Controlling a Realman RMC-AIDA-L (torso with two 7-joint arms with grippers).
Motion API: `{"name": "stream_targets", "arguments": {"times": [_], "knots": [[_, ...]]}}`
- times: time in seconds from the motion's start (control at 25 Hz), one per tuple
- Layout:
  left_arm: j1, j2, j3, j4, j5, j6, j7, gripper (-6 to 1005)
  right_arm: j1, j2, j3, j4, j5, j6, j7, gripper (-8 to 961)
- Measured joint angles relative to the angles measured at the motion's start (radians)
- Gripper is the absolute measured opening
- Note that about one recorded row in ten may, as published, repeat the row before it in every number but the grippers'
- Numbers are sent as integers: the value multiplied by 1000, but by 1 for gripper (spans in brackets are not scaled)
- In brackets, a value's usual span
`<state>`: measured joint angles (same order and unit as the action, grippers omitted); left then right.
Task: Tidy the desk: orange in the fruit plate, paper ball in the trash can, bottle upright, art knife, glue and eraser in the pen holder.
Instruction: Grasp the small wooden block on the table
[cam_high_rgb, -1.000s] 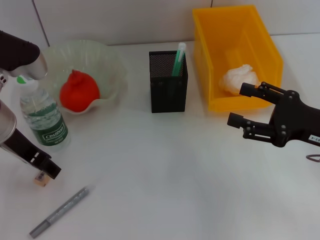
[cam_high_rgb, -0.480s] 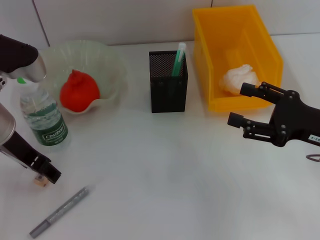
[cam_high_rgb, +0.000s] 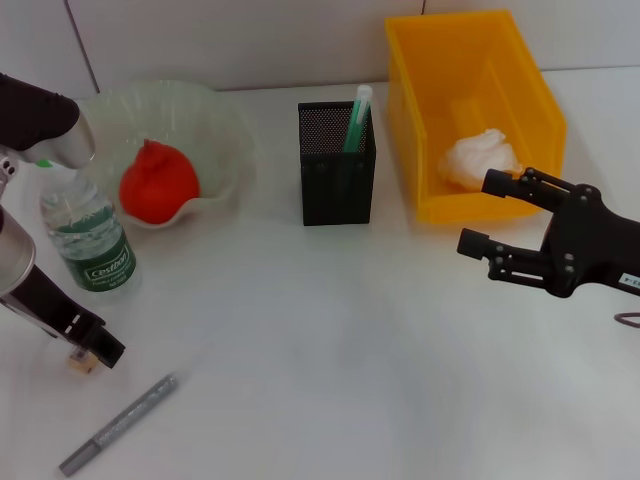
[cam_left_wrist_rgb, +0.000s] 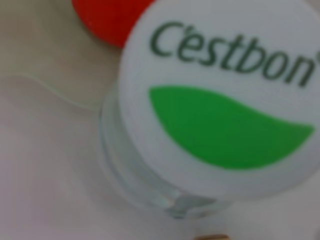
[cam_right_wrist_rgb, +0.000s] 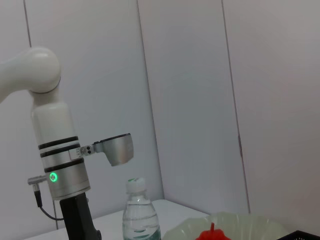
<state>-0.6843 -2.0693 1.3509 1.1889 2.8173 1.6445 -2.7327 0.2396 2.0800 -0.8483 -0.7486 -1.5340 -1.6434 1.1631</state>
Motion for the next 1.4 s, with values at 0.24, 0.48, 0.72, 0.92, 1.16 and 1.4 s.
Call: {"name": "stream_targets", "arguments": {"times": [0.24, 0.48, 0.72, 0.92, 1.16, 1.4], "knots": [[2, 0, 1, -2, 1, -6, 0, 767, -1, 0, 0, 0, 0, -1, 0, 832], [2, 0, 1, -25, 6, -11, 2, 766, 1, 2, -4, 0, 1, -2, 0, 832], [4, 0, 1, -26, 7, -28, 4, 764, 2, 2, -3, 0, 3, -3, -1, 832], [3, 0, 2, -27, 8, -42, 3, 763, 3, 2, -4, 0, 1, -2, 0, 832], [-2, 0, 4, -41, 8, -48, 2, 762, 5, 2, -4, 0, 1, 0, 0, 832], [-5, 0, 4, -49, 8, -49, 2, 761, 7, 2, -5, 0, 0, 3, 0, 832]]}}
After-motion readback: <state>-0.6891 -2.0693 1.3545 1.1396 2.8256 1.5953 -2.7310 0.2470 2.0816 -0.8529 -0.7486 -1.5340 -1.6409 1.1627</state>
